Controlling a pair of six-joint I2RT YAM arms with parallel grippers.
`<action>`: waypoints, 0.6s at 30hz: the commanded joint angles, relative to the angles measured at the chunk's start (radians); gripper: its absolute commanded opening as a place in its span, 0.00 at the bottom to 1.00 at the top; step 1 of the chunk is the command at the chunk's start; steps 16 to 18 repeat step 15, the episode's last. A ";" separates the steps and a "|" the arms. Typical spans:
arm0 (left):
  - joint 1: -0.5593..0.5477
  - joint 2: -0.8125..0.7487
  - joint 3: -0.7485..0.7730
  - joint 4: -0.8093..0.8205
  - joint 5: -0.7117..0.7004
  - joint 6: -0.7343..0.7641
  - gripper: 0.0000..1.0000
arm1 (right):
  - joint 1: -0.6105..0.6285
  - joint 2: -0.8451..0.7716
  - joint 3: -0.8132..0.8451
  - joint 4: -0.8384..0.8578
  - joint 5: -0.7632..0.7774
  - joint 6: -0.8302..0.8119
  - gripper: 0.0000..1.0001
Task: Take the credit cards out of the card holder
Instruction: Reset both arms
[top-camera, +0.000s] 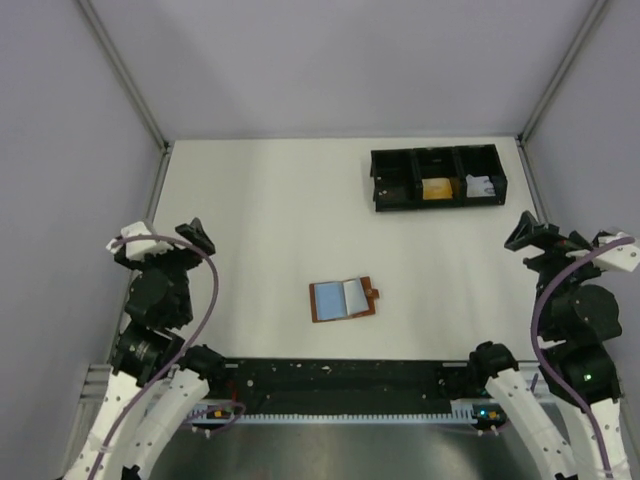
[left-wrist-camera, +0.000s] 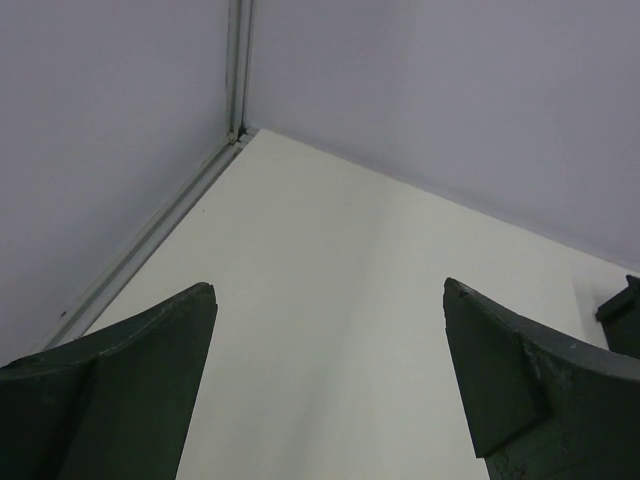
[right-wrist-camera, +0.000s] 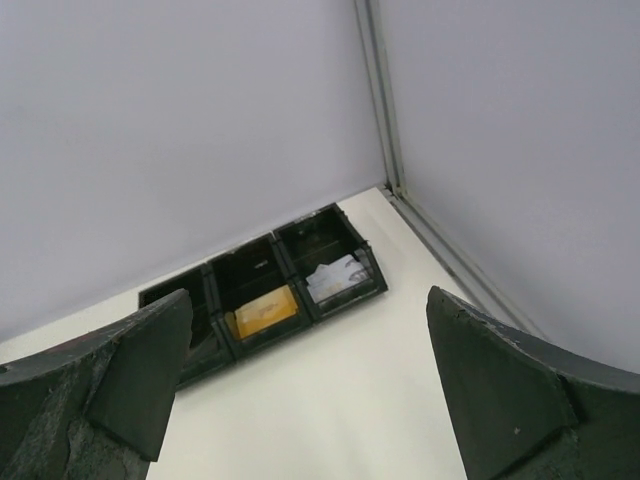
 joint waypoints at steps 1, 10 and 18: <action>0.004 -0.121 -0.069 0.136 -0.048 0.063 0.99 | -0.003 -0.011 0.023 -0.098 0.051 -0.089 0.99; 0.004 -0.236 -0.144 0.215 -0.079 0.105 0.98 | 0.010 -0.062 -0.059 -0.084 0.088 -0.064 0.98; 0.004 -0.229 -0.156 0.228 -0.071 0.106 1.00 | 0.060 -0.069 -0.071 -0.077 0.198 -0.059 0.99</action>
